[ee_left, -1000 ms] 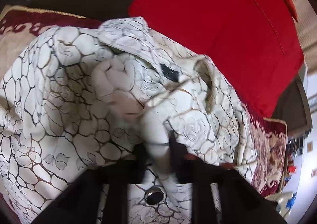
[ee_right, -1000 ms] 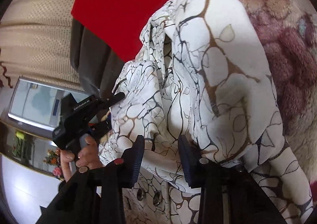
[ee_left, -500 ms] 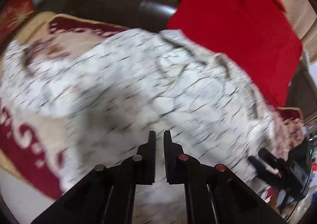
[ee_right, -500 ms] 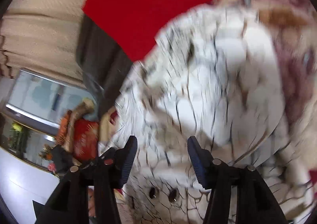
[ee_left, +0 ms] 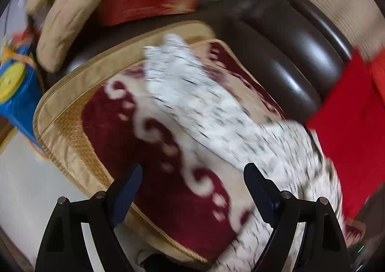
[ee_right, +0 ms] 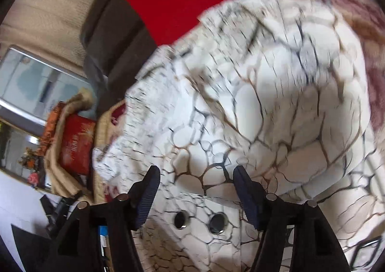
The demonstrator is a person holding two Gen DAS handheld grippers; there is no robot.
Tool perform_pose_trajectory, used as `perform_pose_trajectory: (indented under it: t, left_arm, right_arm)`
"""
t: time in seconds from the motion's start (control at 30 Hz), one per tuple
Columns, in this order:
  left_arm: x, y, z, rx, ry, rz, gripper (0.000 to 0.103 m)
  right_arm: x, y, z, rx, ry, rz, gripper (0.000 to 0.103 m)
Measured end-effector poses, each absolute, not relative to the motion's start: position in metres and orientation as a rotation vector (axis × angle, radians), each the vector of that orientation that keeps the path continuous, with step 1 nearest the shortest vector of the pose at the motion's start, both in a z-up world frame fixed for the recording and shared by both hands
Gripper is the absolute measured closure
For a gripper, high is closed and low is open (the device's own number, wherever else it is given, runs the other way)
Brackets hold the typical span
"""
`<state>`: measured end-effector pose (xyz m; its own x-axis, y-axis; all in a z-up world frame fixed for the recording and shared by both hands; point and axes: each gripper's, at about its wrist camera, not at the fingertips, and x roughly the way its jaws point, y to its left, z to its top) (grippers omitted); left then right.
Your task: Fold large clothes
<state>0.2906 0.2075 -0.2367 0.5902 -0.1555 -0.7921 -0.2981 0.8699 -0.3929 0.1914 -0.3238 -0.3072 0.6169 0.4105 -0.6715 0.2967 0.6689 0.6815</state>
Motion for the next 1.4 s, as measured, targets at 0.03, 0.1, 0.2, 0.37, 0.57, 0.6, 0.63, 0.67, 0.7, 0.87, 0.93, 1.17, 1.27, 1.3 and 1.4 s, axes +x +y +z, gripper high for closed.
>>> perform_pose_trajectory:
  t: [0.03,0.1,0.2,0.37,0.57,0.6,0.63,0.67,0.7,0.87,0.93,1.17,1.27,1.3,1.4]
  left_arm:
    - [0.295,0.22,-0.241,-0.568,0.954,0.095,0.016]
    - [0.313,0.244,-0.255,-0.689,0.962,0.092,0.016]
    - [0.339,0.268,-0.275,-0.822,0.957,0.141,0.016]
    - [0.386,0.276,-0.288,-0.912,0.957,0.123,0.017]
    - [0.423,0.233,-0.275,-0.834,0.986,0.063,0.015]
    - [0.431,0.227,-0.278,-0.812,1.008,0.059,0.015]
    - [0.439,0.22,-0.281,-0.788,1.034,0.064,0.015]
    - [0.448,0.211,-0.287,-0.741,1.078,0.092,0.015]
    - [0.453,0.208,-0.293,-0.708,1.105,0.112,0.016]
    - [0.461,0.189,-0.292,-0.526,1.111,0.159,0.09]
    - [0.451,0.178,-0.272,-0.456,1.04,0.11,0.095]
    - [0.411,0.081,-0.165,-0.2,0.815,-0.21,0.097]
    - [0.39,0.018,-0.131,-0.084,0.757,-0.378,0.097]
    - [0.382,-0.008,-0.121,-0.04,0.745,-0.444,0.097]
    - [0.342,-0.084,-0.106,0.123,0.732,-0.65,0.097]
  right_arm:
    - [0.191,-0.322,-0.311,0.869,0.942,0.063,0.036]
    - [0.193,-0.322,-0.317,0.874,0.94,0.058,0.036]
    - [0.194,-0.327,-0.319,0.881,0.952,0.075,0.036]
    - [0.193,-0.327,-0.318,0.845,0.959,0.076,0.036]
    - [0.196,-0.319,-0.319,0.796,0.955,0.076,0.032]
    - [0.196,-0.319,-0.319,0.798,0.953,0.08,0.031]
    - [0.196,-0.319,-0.319,0.799,0.952,0.084,0.03]
    - [0.196,-0.319,-0.32,0.799,0.95,0.088,0.03]
    - [0.196,-0.32,-0.32,0.8,0.947,0.094,0.03]
    - [0.193,-0.326,-0.322,0.835,0.936,0.132,0.03]
    - [0.192,-0.33,-0.322,0.858,0.929,0.146,0.032]
    - [0.179,-0.346,-0.32,0.966,0.847,0.208,0.032]
    - [0.169,-0.356,-0.313,0.979,0.804,0.197,0.032]
    - [0.165,-0.361,-0.31,0.985,0.786,0.187,0.032]
    - [0.152,-0.379,-0.301,1.015,0.733,0.162,0.032]
